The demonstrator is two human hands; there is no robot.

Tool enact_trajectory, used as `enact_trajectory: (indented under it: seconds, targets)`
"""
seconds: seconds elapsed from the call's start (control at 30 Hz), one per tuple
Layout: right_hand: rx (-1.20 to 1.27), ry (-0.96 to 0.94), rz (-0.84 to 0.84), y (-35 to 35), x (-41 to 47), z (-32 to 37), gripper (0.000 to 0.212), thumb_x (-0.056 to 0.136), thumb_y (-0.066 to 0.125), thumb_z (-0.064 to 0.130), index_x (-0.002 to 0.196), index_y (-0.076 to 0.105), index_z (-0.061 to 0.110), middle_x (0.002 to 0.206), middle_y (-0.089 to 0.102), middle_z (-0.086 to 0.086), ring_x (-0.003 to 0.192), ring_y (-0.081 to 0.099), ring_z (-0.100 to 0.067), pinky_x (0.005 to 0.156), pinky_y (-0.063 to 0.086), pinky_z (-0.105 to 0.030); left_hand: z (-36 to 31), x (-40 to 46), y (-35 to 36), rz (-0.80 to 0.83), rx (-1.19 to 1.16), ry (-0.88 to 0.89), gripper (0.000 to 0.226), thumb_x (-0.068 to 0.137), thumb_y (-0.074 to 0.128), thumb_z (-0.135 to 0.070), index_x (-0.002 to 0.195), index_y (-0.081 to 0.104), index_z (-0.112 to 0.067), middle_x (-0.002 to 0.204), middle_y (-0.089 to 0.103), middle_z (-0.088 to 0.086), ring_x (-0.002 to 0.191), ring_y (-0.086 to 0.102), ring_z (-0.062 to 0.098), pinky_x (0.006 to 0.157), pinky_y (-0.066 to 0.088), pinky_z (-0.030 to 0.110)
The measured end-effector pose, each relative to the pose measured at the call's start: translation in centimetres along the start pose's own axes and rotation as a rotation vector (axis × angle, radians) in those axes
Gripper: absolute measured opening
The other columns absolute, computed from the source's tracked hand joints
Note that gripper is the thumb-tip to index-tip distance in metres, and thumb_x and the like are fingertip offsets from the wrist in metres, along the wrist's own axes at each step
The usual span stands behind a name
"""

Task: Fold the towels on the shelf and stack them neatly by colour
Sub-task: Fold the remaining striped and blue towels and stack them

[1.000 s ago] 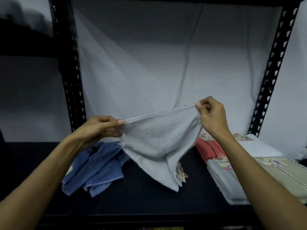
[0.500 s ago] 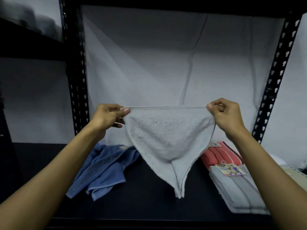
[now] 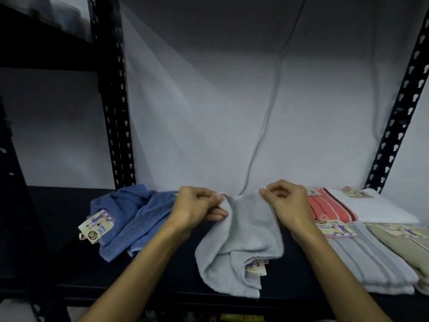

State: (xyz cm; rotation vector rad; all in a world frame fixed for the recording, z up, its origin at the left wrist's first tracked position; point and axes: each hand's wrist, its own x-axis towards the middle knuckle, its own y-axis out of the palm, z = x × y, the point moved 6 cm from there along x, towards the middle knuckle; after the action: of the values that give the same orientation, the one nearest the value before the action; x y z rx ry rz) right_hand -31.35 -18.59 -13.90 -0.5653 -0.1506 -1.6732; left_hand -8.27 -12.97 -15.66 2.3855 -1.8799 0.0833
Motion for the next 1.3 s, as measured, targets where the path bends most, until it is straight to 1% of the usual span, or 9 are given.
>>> enact_trajectory:
  seconds: [0.27,0.37,0.43,0.57,0.77,0.9,1.07,1.2,1.3]
  targets:
    - [0.276,-0.110,0.097,2.2,-9.7,1.1,0.010,0.084,0.076,0.000,0.083,0.074,0.010,0.078,0.076,-0.002,0.077,0.074,-0.016,0.069,0.056,-0.020,3.3,-6.7,3.4,-0.055,-0.019,0.055,0.009,0.087,0.077,-0.016,0.091,0.079,-0.007,0.077,0.077,0.014,0.075,0.076,0.030,0.070,0.063,0.038]
    - [0.290,-0.105,0.026,2.1,-10.0,0.1,0.009,0.084,0.077,0.003,0.084,0.074,0.012,0.079,0.075,-0.001,0.076,0.073,-0.015,0.069,0.056,-0.020,4.7,-7.5,2.8,-0.172,-0.203,-0.045,0.010,0.089,0.075,-0.014,0.088,0.077,-0.004,0.077,0.075,0.021,0.074,0.076,0.035,0.071,0.063,0.041]
    - [0.303,-0.087,-0.064,1.6,-9.6,-0.6,0.010,0.085,0.076,0.004,0.084,0.073,0.013,0.077,0.074,0.000,0.073,0.071,-0.012,0.068,0.055,-0.020,5.2,-7.4,1.3,-0.282,-0.300,-0.085,0.012,0.092,0.072,-0.013,0.089,0.072,-0.001,0.075,0.074,0.022,0.070,0.075,0.037,0.063,0.063,0.038]
    - [0.337,-0.045,-0.277,-2.2,-7.4,-2.5,0.007,0.088,0.073,0.006,0.086,0.070,0.012,0.071,0.071,0.003,0.067,0.064,-0.005,0.067,0.052,-0.018,4.7,-5.8,-4.7,-0.443,-0.234,-0.018,0.014,0.095,0.066,-0.014,0.089,0.070,-0.002,0.077,0.071,0.015,0.062,0.070,0.024,0.050,0.056,0.030]
    - [0.217,0.037,-0.249,-4.9,-4.2,-4.2,0.006,0.089,0.074,0.016,0.090,0.071,0.011,0.085,0.073,-0.008,0.076,0.067,-0.014,0.078,0.055,-0.032,1.9,-2.7,-8.3,-0.293,0.000,0.078,0.018,0.100,0.059,-0.012,0.089,0.069,-0.001,0.059,0.066,-0.004,0.053,0.060,0.005,0.048,0.051,0.019]
    - [0.159,0.032,-0.217,-5.0,-2.3,-3.9,0.008,0.089,0.074,0.016,0.093,0.072,0.009,0.088,0.074,-0.007,0.077,0.068,-0.013,0.074,0.056,-0.023,0.7,-1.2,-9.3,-0.288,0.078,0.131,0.015,0.097,0.064,-0.011,0.087,0.072,-0.002,0.061,0.065,0.002,0.057,0.058,0.012,0.050,0.052,0.020]
    - [0.157,0.120,-0.246,-4.0,-2.3,-5.0,0.011,0.085,0.077,0.014,0.083,0.069,0.006,0.072,0.072,-0.011,0.061,0.062,-0.015,0.067,0.052,-0.034,1.8,-0.6,-6.9,-0.247,-0.031,-0.021,0.016,0.096,0.064,-0.005,0.085,0.068,0.005,0.062,0.061,0.013,0.047,0.057,0.017,0.044,0.050,0.025]
    - [0.237,0.204,-0.033,-0.7,-3.9,-4.9,0.013,0.088,0.071,0.003,0.088,0.061,-0.006,0.056,0.065,-0.012,0.048,0.058,-0.022,0.050,0.053,-0.036,2.9,-1.9,-2.5,-0.129,-0.008,-0.056,0.022,0.097,0.063,-0.007,0.075,0.063,-0.001,0.059,0.059,0.014,0.046,0.059,0.021,0.044,0.051,0.028]
    - [0.228,0.164,0.032,1.1,-6.0,-3.5,0.013,0.088,0.071,0.003,0.085,0.060,-0.003,0.057,0.065,-0.013,0.046,0.060,-0.025,0.052,0.056,-0.043,3.1,-3.4,0.4,-0.133,0.063,0.006,0.022,0.096,0.065,-0.008,0.077,0.064,0.003,0.057,0.062,0.013,0.048,0.062,0.024,0.048,0.055,0.031]
